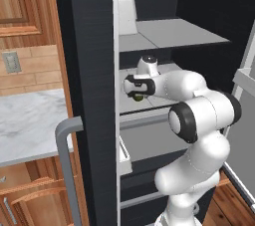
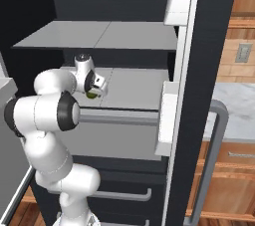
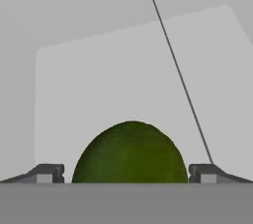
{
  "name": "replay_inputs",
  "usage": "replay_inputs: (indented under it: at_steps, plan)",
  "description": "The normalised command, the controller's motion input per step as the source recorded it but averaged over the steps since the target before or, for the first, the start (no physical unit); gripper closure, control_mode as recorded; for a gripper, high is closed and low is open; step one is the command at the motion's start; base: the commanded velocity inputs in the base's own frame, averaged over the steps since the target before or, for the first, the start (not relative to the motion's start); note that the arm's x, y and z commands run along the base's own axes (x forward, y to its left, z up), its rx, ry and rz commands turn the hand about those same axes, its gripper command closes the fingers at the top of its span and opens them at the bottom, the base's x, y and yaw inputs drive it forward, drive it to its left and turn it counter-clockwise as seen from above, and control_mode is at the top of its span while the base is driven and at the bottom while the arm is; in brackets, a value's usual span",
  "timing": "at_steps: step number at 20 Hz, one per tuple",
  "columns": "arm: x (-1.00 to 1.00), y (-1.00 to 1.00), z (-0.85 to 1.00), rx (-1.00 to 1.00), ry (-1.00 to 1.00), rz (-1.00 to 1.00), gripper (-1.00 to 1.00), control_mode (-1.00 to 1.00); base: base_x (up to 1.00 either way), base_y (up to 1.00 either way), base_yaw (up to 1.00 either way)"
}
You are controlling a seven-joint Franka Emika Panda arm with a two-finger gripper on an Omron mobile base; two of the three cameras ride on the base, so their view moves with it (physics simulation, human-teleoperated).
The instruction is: Grab the lime and lemon from the fridge, place them in the blender, close the lid, and turn on the blender to create a marinade.
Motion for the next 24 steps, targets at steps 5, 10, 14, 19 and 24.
replay_inputs:
  at_steps: [5, 10, 14, 19, 24]
  plan:
    - [-0.38, 0.00, -0.24, 0.00, 0.00, -0.08, -1.00, -1.00, 0.00, 0.00, 0.00]
    - [-0.01, 0.00, -0.20, 0.00, 0.00, -0.09, 1.00, -1.00, 0.00, 0.00, 0.00]
    - [0.15, 0.00, -0.09, 0.00, -0.01, -0.04, 1.00, -1.00, 0.00, 0.00, 0.00]
    - [0.20, 0.00, -0.05, 0.00, -0.01, 0.00, 1.00, -1.00, 0.00, 0.00, 0.00]
    - [-0.79, -0.25, -0.01, 0.00, -0.03, 0.00, 1.00, -1.00, 0.00, 0.00, 0.00]
